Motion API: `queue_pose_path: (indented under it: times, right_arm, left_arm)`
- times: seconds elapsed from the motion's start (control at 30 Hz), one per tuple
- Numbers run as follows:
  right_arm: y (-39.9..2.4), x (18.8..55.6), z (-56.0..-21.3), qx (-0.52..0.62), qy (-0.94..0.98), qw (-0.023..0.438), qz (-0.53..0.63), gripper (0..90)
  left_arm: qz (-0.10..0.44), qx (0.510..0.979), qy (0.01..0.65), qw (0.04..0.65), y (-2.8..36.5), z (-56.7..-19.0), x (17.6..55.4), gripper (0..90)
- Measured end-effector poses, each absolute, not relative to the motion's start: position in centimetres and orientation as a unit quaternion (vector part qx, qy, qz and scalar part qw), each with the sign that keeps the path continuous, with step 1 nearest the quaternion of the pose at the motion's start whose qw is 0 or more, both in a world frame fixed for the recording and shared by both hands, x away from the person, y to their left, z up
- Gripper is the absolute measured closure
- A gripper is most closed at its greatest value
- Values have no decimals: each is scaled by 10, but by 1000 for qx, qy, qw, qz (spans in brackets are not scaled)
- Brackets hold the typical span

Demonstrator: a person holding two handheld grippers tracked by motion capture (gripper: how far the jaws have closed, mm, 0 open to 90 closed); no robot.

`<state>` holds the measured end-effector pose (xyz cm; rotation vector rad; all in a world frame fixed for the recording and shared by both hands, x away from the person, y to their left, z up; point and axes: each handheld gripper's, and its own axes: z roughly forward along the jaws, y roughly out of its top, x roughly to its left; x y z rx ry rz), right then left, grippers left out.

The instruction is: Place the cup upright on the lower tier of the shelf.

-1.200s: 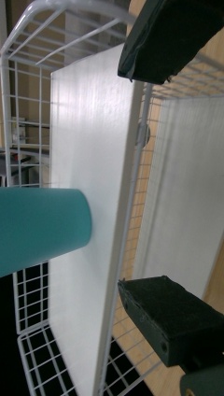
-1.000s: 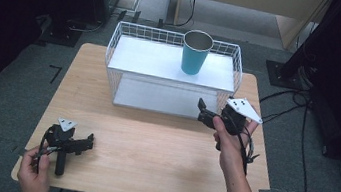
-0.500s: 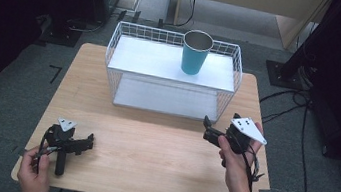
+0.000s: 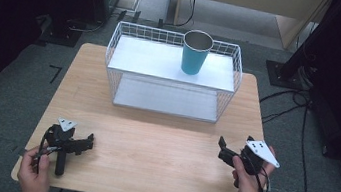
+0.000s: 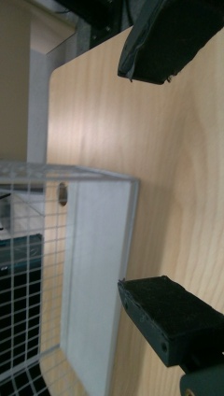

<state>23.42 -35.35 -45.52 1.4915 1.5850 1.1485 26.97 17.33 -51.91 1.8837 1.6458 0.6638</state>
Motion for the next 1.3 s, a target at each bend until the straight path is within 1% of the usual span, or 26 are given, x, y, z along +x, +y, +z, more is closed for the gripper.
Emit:
queue_pose_path:
  times: [0.33, 0.8, 1.03, 1.1, 1.13, 1.3]
  right_arm:
    - [-389, 215, -482, 607, 591, 337, 411, 8]
    - [-408, 201, -516, 633, 595, 327, 373, 8]
    - [-410, 197, -522, 644, 611, 306, 345, 8]
    - [-410, 196, -522, 648, 615, 296, 338, 8]
    - [-411, 197, -523, 652, 622, 283, 328, 8]
    - [-409, 197, -526, 662, 636, 267, 292, 8]
  left_arm:
    - [247, 700, 612, 274, 173, -519, 270, 0]
    - [247, 700, 612, 274, 173, -519, 270, 0]
    - [247, 700, 612, 274, 173, -519, 270, 0]
    - [247, 699, 612, 274, 173, -519, 270, 0]
    - [247, 700, 612, 274, 173, -519, 270, 0]
    - [247, 700, 612, 274, 173, -519, 270, 0]
